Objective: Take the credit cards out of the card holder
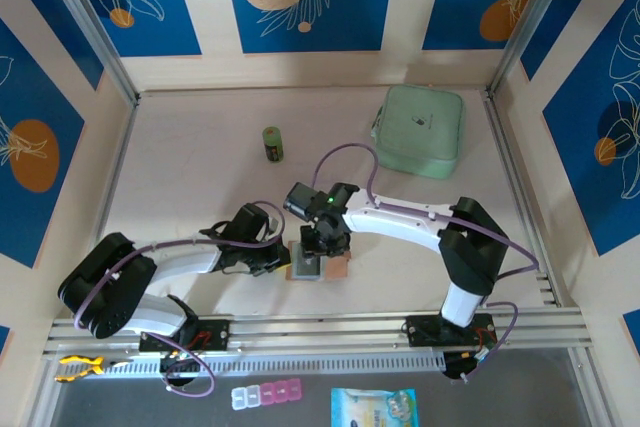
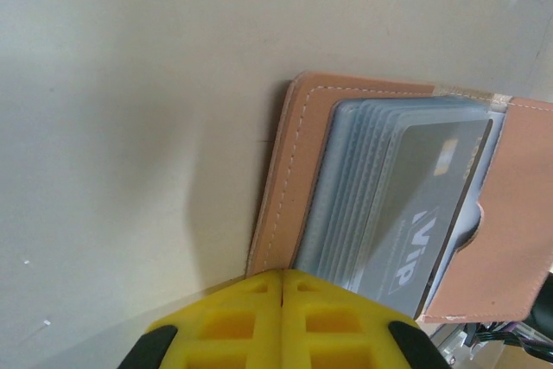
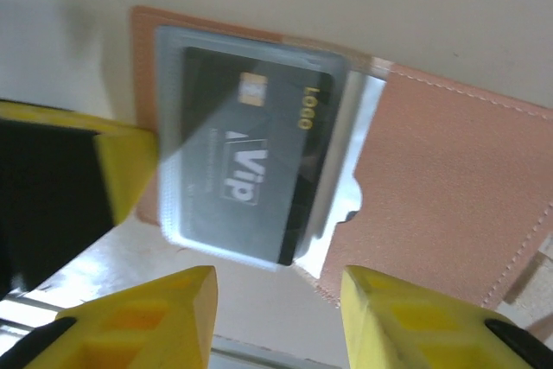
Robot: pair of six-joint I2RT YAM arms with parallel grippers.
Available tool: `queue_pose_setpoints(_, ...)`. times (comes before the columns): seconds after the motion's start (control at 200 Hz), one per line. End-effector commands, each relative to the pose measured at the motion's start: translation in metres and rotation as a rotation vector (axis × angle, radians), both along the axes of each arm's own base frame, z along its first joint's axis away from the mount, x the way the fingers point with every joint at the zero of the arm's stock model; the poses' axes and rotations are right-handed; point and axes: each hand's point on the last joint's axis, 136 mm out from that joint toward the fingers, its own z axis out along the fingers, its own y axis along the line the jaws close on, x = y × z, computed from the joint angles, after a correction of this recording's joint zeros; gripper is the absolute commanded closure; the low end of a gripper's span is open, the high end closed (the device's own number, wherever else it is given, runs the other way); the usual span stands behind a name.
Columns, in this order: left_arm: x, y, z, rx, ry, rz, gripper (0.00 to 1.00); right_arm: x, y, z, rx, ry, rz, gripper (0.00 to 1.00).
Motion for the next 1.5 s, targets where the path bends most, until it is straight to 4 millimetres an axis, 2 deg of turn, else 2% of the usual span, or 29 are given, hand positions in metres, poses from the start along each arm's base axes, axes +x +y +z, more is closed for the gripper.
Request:
queue_pose_setpoints(0.0,-0.015,0.011,-0.016,0.057,0.054,0.001,0.95,-0.002,-0.027,-0.015,-0.113,0.023,-0.040,0.51)
queue_pose_setpoints(0.29,-0.015,0.010,-0.018,0.057,0.060,0.002,0.95,0.001,-0.058,-0.034,-0.194,0.039,-0.083,0.40)
queue_pose_setpoints(0.54,-0.015,0.010,-0.016,0.058,0.061,0.002,0.95,0.000,-0.056,-0.050,-0.190,0.067,-0.095,0.24)
queue_pose_setpoints(0.745,-0.015,0.010,-0.016,0.058,0.063,0.001,0.95,0.000,-0.062,-0.060,-0.229,0.074,-0.109,0.17)
queue_pose_setpoints(1.035,-0.016,0.010,-0.017,0.061,0.065,-0.002,0.95,-0.005,-0.070,-0.075,-0.274,0.098,-0.107,0.14)
queue_pose_setpoints(1.245,-0.019,0.010,-0.018,0.064,0.070,-0.008,0.95,-0.012,-0.069,-0.087,-0.246,0.131,-0.096,0.14)
queue_pose_setpoints(1.495,-0.022,0.006,-0.014,0.057,0.065,-0.013,0.96,-0.015,-0.067,-0.086,-0.179,0.130,-0.060,0.11)
